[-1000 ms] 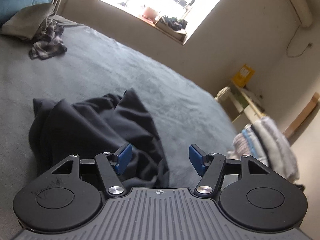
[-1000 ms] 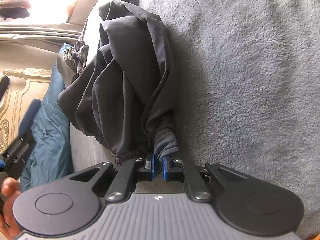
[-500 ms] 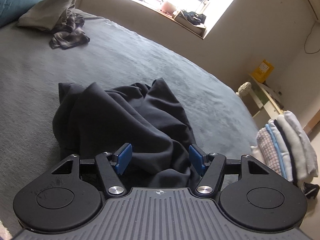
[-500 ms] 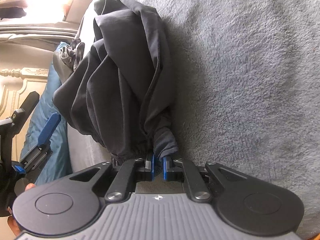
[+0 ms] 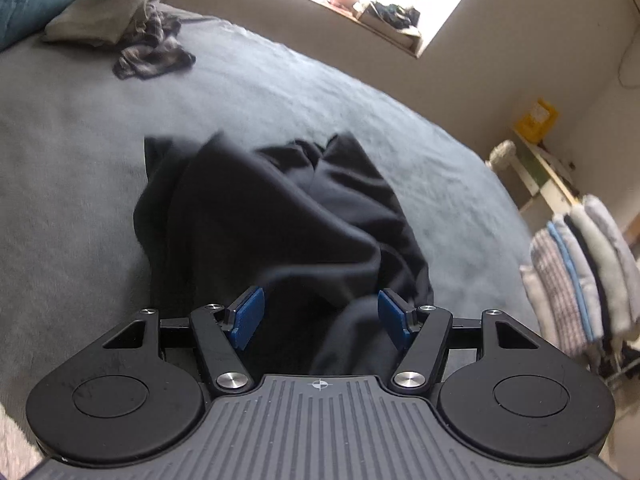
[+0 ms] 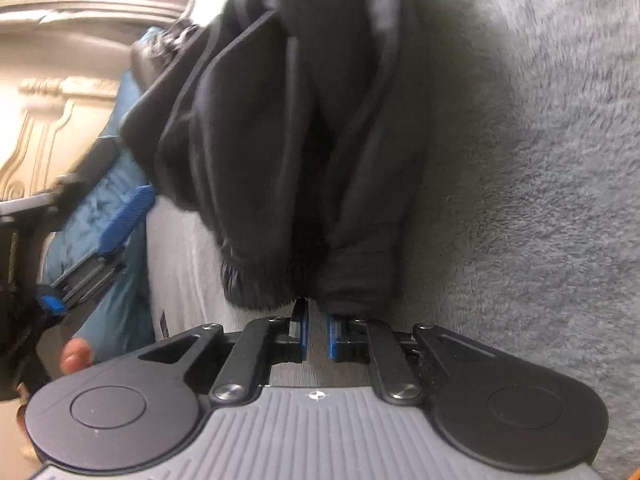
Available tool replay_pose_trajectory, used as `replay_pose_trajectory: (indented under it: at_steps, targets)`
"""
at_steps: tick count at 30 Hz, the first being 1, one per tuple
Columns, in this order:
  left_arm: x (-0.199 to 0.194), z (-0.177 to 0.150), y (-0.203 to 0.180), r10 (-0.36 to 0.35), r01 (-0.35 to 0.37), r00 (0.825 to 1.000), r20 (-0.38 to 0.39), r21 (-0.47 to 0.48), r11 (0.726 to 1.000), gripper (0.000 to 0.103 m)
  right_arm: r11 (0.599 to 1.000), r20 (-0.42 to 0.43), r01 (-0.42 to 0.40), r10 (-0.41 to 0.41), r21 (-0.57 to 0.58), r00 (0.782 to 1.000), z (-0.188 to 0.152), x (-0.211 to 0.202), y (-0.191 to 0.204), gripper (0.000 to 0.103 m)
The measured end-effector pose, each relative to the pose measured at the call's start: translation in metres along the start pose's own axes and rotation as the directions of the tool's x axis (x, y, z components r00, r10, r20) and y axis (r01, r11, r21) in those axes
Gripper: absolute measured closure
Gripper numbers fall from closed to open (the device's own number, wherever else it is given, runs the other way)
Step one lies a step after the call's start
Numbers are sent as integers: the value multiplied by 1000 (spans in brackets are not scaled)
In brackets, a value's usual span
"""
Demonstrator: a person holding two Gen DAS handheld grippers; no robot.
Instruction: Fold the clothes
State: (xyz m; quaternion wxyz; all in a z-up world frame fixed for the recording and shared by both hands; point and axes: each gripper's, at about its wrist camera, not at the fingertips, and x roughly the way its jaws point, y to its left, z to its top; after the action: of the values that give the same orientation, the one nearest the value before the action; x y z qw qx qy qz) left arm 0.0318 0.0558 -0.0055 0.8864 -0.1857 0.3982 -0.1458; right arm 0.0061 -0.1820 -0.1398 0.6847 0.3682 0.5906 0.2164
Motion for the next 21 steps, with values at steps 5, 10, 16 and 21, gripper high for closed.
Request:
replay_pose_trajectory:
  at_steps: [5,10,16,21]
  targets:
    - [-7,-16,-3,8,-5,999,-52,52,999,40,991,108,54,-42,-119,993,-9,-53,-1,68]
    - [-6,-31,-10,31,-25,993,-110,59,998,40,954,271,172,-102,-245,957,7,-113,12,67]
    - [13,-52,-11,56,-59,976,-211,-9,998,40,842,319,200,-36,-501,947,51,-122,80,63]
    - [28,-67,-5,59,-74,967,-246,-54,996,40,535,224,239,-95,-810,970,62,-55,178,47]
